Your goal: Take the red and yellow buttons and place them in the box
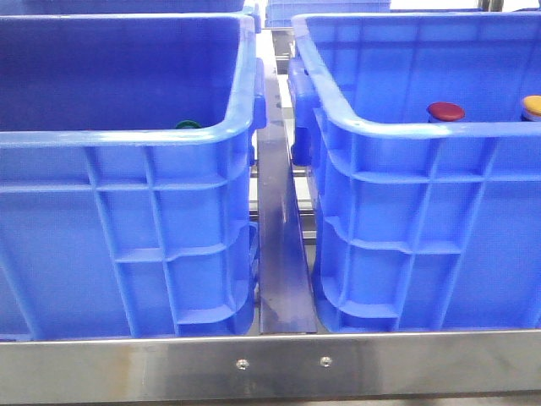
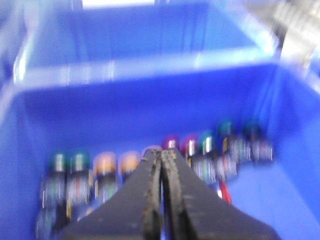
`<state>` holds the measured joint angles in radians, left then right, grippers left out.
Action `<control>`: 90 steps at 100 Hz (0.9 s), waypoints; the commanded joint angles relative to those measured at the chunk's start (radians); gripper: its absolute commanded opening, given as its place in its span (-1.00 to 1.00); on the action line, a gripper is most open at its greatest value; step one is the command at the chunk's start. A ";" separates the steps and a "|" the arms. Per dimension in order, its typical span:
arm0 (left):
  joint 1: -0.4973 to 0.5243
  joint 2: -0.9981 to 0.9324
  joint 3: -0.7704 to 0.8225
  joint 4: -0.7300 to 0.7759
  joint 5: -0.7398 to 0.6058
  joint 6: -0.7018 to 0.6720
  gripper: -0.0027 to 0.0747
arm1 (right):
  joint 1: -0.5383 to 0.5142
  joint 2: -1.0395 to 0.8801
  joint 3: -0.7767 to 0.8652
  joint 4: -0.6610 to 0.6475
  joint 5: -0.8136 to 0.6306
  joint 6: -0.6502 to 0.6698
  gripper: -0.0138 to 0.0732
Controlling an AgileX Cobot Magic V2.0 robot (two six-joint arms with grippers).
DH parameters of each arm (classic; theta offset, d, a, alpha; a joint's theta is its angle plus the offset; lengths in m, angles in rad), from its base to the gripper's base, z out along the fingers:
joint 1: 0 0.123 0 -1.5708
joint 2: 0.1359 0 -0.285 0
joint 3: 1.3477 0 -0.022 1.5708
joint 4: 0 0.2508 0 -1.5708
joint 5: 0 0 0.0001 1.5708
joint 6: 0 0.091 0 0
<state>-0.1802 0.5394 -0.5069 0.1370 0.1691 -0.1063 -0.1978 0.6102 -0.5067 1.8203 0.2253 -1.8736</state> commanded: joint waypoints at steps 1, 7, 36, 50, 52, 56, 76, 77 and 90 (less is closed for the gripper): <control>0.022 -0.045 0.080 -0.056 -0.268 0.067 -0.98 | -0.002 -0.004 -0.026 0.077 0.027 0.005 -0.84; 0.033 -0.085 0.150 -0.056 -0.334 0.067 -0.98 | -0.002 -0.004 -0.026 0.077 0.027 0.005 -0.84; 0.098 -0.359 0.443 -0.057 -0.334 0.067 -0.98 | -0.002 -0.004 -0.026 0.077 0.027 0.005 -0.84; 0.142 -0.518 0.528 -0.059 -0.311 0.046 -0.98 | -0.002 -0.004 -0.026 0.077 0.027 0.005 -0.84; 0.150 -0.540 0.526 -0.058 -0.258 0.044 -0.98 | -0.002 -0.004 -0.026 0.077 0.027 0.005 -0.84; 0.162 -0.579 0.520 -0.060 -0.201 0.028 -0.98 | -0.002 -0.004 -0.026 0.077 0.028 0.005 -0.84; 0.185 -0.574 0.525 -0.038 -0.196 0.023 -0.98 | -0.002 -0.004 -0.025 0.077 0.028 0.005 -0.84; 0.185 -0.574 0.525 -0.037 -0.196 0.023 -0.98 | -0.002 -0.004 -0.025 0.077 0.028 0.005 -0.84; 0.183 -0.574 0.525 -0.043 -0.196 0.023 -0.98 | -0.002 -0.004 -0.025 0.077 0.028 0.005 -0.84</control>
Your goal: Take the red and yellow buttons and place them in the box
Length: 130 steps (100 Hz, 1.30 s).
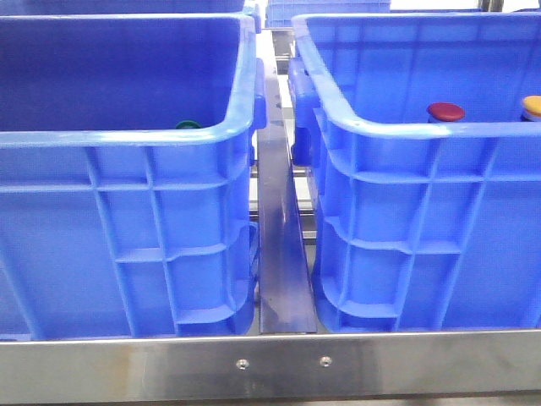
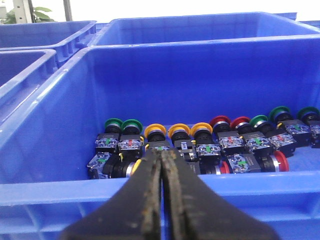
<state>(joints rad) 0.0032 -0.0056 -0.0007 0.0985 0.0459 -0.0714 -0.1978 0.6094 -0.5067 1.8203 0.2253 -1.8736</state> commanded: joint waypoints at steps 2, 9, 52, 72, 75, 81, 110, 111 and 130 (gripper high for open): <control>0.000 -0.029 0.019 -0.005 -0.073 -0.012 -0.98 | -0.002 -0.004 -0.025 0.077 0.028 0.005 -0.84; 0.000 -0.029 0.019 -0.005 -0.075 -0.012 -0.98 | -0.002 -0.004 -0.025 0.077 0.028 0.005 -0.84; 0.000 -0.029 0.019 -0.005 -0.075 -0.012 -0.98 | -0.002 -0.004 -0.025 0.077 0.028 0.005 -0.84; 0.000 -0.029 0.019 -0.005 -0.075 -0.012 -0.98 | -0.002 -0.004 -0.025 0.077 0.028 0.005 -0.84; 0.000 -0.029 0.019 -0.005 -0.075 -0.012 -0.98 | -0.002 -0.004 -0.025 0.077 0.028 0.005 -0.84; 0.000 -0.029 0.019 -0.005 -0.075 -0.012 -0.98 | -0.002 -0.004 -0.025 0.077 0.028 0.005 -0.84; 0.000 -0.029 0.019 -0.005 -0.075 -0.012 -0.98 | -0.002 -0.004 -0.025 0.077 0.011 0.003 -0.84; 0.000 -0.029 0.019 -0.005 -0.075 -0.012 -0.98 | -0.002 -0.004 -0.025 0.077 0.014 0.003 -0.84; 0.000 -0.029 0.019 -0.005 -0.075 -0.012 -0.98 | -0.002 -0.020 -0.027 -0.153 0.098 0.199 -0.84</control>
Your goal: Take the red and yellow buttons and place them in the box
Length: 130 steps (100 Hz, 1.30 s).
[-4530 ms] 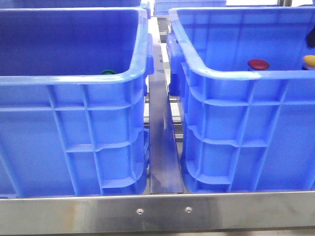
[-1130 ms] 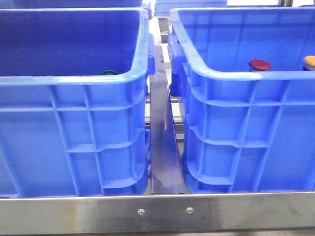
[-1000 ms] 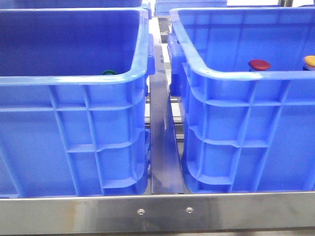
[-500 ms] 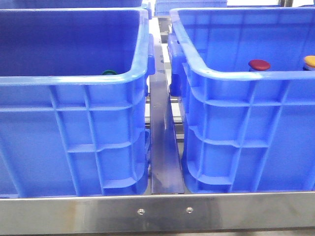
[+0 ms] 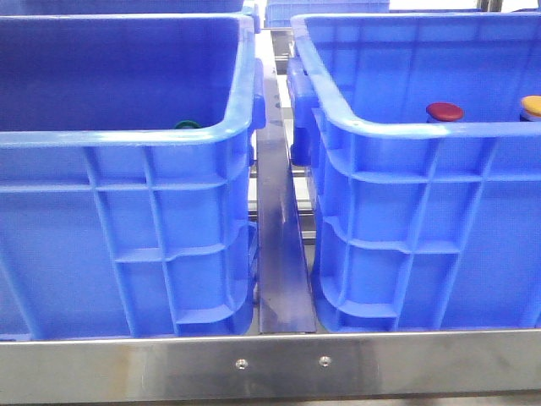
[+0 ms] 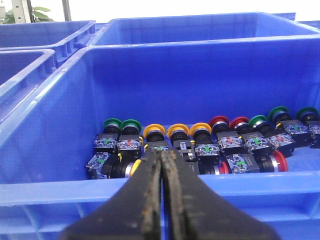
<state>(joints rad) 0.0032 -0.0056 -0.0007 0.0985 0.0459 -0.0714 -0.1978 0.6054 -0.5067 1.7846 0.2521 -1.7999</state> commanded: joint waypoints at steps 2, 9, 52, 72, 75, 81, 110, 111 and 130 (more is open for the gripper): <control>0.000 -0.029 0.019 -0.005 -0.075 -0.012 -0.98 | -0.002 -0.019 -0.027 -0.167 0.076 0.174 -0.84; 0.000 -0.029 0.019 -0.005 -0.075 -0.012 -0.98 | -0.002 -0.040 -0.027 -0.339 0.074 0.340 -0.84; 0.000 -0.029 0.019 -0.005 -0.075 -0.012 -0.98 | 0.107 -0.282 0.005 -1.289 -0.020 1.207 -0.84; 0.000 -0.029 0.019 -0.005 -0.075 -0.012 -0.98 | 0.257 -0.376 0.130 -1.620 -0.200 1.549 -0.84; 0.000 -0.029 0.019 -0.005 -0.075 -0.012 -0.98 | 0.273 -0.392 0.156 -1.653 -0.233 1.582 -0.84; 0.000 -0.029 0.019 -0.005 -0.075 -0.012 -0.98 | 0.299 -0.417 0.200 -1.704 -0.291 1.635 -0.84; 0.000 -0.029 0.019 -0.005 -0.075 -0.012 -0.98 | 0.275 -0.592 0.378 -1.717 -0.332 1.679 -0.84; 0.000 -0.029 0.019 -0.005 -0.075 -0.012 -0.98 | 0.273 -0.597 0.382 -1.717 -0.332 1.681 -0.84; 0.000 -0.029 0.019 -0.005 -0.077 -0.012 -0.98 | 0.210 -0.630 0.481 -1.717 -0.392 1.694 -0.84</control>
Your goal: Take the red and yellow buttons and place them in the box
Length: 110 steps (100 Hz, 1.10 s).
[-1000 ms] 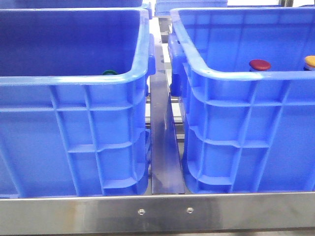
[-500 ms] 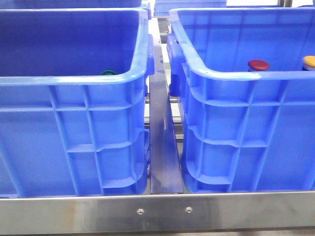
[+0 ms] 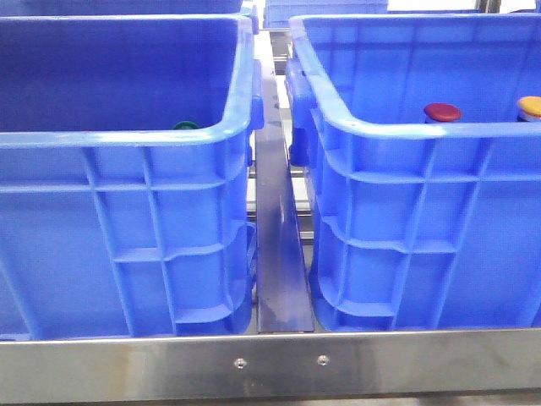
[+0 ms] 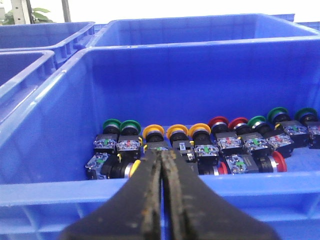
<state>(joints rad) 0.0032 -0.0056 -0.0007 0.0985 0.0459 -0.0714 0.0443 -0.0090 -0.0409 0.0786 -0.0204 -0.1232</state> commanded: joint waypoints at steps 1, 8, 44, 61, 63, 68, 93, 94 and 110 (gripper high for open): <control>0.000 -0.029 0.019 -0.005 -0.077 -0.012 -0.98 | -0.035 -0.016 0.021 -0.011 -0.124 0.019 -0.84; 0.000 -0.029 0.019 -0.005 -0.077 -0.012 -0.98 | -0.060 -0.016 0.051 -0.011 -0.167 0.042 -0.84; 0.000 -0.029 0.019 -0.005 -0.078 -0.012 -0.98 | -0.083 -0.020 0.073 -0.011 -0.213 0.086 -0.84; 0.000 -0.029 0.019 -0.005 -0.078 -0.012 -0.98 | -0.083 -0.020 0.073 -0.011 -0.213 0.086 -0.84; 0.000 -0.029 0.019 -0.005 -0.078 -0.012 -0.98 | -0.083 -0.020 0.073 -0.011 -0.213 0.086 -0.84; 0.000 -0.029 0.019 -0.005 -0.078 -0.012 -0.98 | -0.083 -0.020 0.073 -0.011 -0.213 0.086 -0.84; 0.000 -0.029 0.019 -0.005 -0.078 -0.012 -0.98 | -0.078 -0.020 0.073 -0.011 -0.215 0.086 -0.84; 0.000 -0.029 0.019 -0.005 -0.078 -0.012 -0.98 | -0.078 -0.020 0.073 -0.011 -0.215 0.086 -0.84; 0.000 -0.029 0.019 -0.005 -0.078 -0.012 -0.98 | -0.078 -0.020 0.073 -0.011 -0.214 0.086 -0.84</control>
<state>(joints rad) 0.0032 -0.0056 -0.0007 0.0985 0.0459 -0.0714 -0.0340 -0.0096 0.0275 0.0786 -0.1484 -0.0419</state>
